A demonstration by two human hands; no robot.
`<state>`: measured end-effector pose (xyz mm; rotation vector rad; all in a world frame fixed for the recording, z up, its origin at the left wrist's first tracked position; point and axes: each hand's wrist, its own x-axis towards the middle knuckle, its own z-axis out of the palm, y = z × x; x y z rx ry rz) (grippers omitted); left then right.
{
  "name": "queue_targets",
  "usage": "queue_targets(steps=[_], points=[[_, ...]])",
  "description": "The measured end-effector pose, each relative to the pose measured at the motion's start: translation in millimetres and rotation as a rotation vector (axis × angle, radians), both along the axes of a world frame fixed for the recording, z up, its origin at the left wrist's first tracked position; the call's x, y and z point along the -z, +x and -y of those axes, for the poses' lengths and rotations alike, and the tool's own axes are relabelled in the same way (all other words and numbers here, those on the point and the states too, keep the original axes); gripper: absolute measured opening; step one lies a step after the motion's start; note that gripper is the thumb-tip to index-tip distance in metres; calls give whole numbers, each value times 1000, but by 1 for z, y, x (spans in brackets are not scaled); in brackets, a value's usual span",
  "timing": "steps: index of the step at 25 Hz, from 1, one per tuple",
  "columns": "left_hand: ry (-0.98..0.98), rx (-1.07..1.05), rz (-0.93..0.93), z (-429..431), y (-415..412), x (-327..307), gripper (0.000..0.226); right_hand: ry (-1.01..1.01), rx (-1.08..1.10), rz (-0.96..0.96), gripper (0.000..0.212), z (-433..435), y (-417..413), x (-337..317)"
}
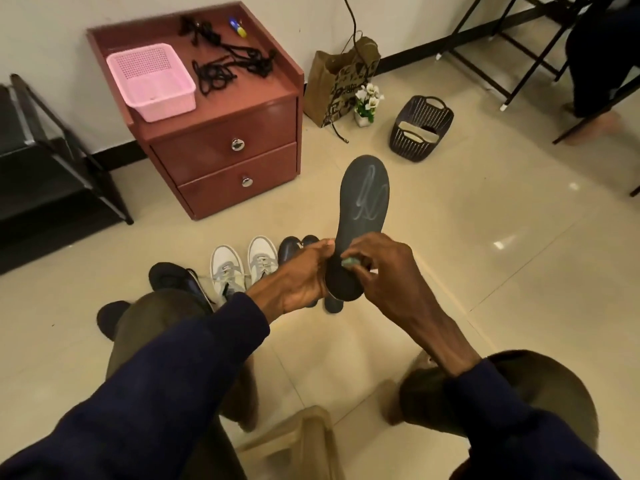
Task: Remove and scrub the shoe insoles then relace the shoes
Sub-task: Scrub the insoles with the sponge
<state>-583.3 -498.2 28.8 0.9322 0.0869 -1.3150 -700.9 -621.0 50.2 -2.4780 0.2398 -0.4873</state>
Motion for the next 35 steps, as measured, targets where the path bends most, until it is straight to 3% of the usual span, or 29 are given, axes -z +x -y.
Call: queue_targets(steps=[5,9,13,15,18,22,26,27,31,35], points=[[-106,5,-147,0,-15,2,35,-26,168,20,13,16,-6,4],[13,-41,-166,12,-7,23,28,-36,-48,-108,12,3,-14,24],[29,-66,-188,26,-4,33,25,-115,230,-41,13,34,7,42],[74,-76,-147,26,1,34,21,-94,133,-84,13,16,14,48],[77,-85,-101,20,8,37,31,-58,-127,-167,13,7,10,49],[65,-73,-99,12,16,45,33,-57,182,-67,15,30,21,53],[146,-87,-97,3,20,59,27,-29,-191,-158,12,-16,21,59],[160,-70,-92,2,19,62,29,-23,-189,-190,14,-7,22,60],[126,-22,-107,1,17,67,37,-31,168,-133,20,24,25,65],[160,-54,-91,-7,18,69,38,28,-222,-261,14,-11,27,59]])
